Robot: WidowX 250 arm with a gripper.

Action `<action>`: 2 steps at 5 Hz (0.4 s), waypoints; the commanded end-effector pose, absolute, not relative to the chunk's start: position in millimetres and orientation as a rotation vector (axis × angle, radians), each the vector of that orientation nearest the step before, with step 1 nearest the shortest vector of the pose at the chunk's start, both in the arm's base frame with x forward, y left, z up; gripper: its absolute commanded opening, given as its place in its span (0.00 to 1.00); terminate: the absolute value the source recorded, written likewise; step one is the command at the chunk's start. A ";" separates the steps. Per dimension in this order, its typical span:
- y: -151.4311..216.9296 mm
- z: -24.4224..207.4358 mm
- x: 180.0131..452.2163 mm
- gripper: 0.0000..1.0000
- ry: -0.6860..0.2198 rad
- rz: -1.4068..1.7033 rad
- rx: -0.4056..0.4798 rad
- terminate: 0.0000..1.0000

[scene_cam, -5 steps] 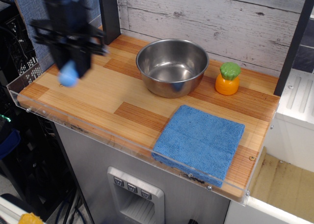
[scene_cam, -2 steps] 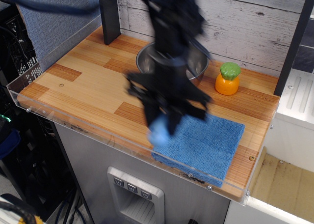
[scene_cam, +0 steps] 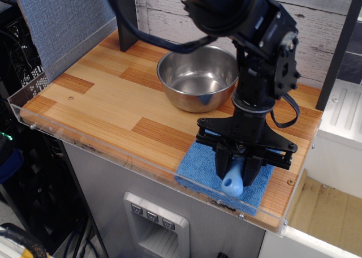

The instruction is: Pick up the blue spoon and place it on the blue cloth

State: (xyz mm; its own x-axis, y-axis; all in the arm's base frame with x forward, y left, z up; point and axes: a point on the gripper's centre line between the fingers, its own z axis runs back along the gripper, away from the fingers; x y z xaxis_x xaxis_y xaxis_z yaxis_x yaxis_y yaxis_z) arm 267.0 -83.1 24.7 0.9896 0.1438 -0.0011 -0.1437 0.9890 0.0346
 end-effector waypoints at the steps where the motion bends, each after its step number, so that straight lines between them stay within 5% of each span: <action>1: -78.1 25.0 273.9 0.00 -0.036 0.145 0.033 0.00; 2: -79.0 34.3 272.1 1.00 -0.063 0.122 0.016 0.00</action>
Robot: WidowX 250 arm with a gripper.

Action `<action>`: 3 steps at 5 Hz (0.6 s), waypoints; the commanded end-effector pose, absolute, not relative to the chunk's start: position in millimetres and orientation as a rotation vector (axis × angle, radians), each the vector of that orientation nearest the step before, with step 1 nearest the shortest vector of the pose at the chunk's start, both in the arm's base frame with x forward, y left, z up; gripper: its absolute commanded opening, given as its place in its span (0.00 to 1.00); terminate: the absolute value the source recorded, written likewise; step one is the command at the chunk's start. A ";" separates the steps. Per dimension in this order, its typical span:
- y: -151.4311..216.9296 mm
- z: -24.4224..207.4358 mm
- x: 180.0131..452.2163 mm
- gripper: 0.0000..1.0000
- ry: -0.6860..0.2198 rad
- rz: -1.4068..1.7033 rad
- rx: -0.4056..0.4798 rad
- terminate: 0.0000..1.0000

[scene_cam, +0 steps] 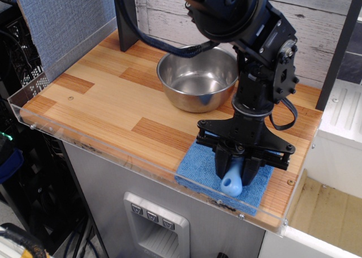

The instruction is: Pick up the blue spoon and place it on the blue cloth

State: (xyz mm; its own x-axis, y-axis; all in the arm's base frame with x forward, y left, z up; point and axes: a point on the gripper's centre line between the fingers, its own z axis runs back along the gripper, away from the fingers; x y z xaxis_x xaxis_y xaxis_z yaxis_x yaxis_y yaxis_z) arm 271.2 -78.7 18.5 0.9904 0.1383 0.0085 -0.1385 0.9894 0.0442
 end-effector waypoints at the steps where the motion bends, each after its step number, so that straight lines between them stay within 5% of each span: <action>1: -73.0 60.9 271.7 1.00 -0.111 0.115 -0.005 0.00; 3: -25.0 119.1 272.2 1.00 -0.183 0.144 -0.029 0.00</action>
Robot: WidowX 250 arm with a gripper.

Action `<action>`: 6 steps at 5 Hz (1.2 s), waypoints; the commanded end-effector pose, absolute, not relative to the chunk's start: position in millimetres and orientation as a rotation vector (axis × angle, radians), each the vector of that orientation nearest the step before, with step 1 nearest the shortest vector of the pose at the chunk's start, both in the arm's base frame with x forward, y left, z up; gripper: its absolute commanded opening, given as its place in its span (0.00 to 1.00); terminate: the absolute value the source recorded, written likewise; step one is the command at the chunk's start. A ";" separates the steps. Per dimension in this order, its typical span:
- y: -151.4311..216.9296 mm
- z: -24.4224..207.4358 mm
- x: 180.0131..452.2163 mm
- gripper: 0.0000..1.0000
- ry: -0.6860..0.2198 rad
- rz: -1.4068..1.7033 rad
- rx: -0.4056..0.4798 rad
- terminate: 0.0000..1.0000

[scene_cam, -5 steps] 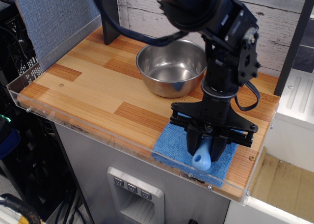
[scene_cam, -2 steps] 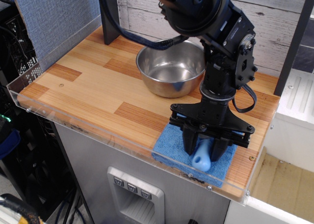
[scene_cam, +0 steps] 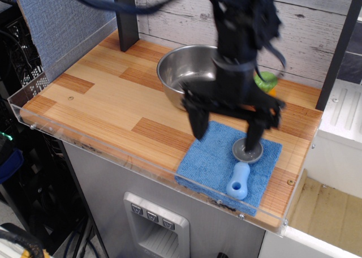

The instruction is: Pick up the blue spoon and place it on the blue cloth

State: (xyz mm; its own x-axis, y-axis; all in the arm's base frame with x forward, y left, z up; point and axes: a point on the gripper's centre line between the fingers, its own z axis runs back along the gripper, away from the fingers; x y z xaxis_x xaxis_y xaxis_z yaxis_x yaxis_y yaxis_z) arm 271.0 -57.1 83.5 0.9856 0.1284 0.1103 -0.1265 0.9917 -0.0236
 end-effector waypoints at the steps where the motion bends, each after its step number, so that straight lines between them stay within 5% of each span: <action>1: 2.1 119.3 280.7 1.00 -0.167 0.160 0.010 0.00; 5: 37.0 118.0 296.7 1.00 -0.118 0.110 0.051 0.00; 6: 37.0 118.0 296.7 1.00 -0.118 0.110 0.051 1.00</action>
